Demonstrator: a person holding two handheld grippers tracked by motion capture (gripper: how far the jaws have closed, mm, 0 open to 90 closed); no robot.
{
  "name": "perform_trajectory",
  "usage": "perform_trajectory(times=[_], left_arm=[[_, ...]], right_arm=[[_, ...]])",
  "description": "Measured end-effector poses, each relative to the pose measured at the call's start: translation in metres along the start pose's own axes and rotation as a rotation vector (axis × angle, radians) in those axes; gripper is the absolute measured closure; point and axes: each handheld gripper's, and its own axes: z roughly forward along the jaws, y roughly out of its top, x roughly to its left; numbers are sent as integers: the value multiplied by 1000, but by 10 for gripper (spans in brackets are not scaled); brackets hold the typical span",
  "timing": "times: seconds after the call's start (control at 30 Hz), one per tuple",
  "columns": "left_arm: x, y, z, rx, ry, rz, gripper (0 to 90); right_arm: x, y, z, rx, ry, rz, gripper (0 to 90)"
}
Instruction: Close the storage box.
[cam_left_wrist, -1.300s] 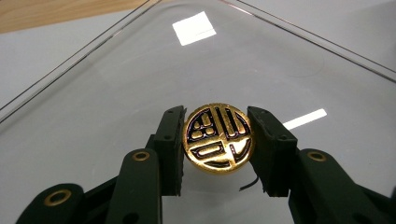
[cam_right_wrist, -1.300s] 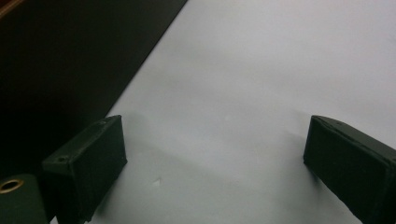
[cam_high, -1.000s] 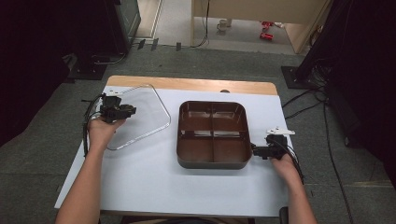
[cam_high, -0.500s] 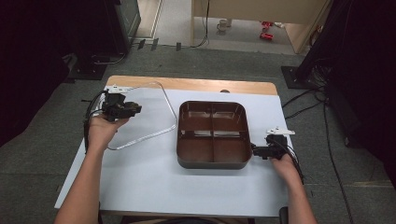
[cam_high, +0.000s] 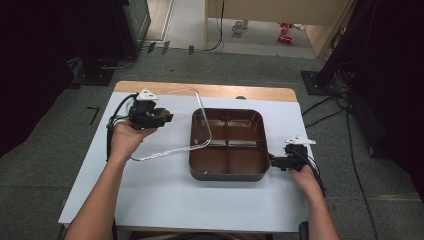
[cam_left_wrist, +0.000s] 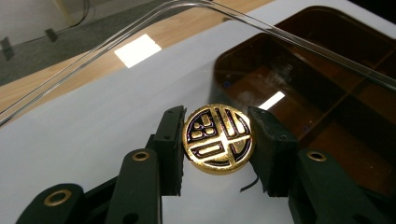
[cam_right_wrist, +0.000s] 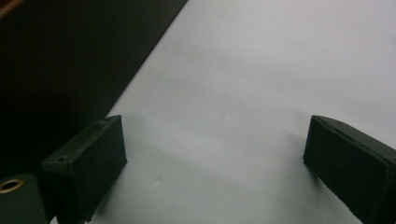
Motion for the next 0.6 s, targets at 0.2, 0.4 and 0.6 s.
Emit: perform_trajectory(times=[0.2,0.4,0.6], left_arm=[[-30,8,15,-10,-55,61,596],[-49,16,30,-3,-111,97,595],[-68,22,47,4,-142,118,595]], right_arm=[[0,0,0,1,0,2,52],[0,0,0,1,1,3,51],[0,0,0,1,2,5,52]])
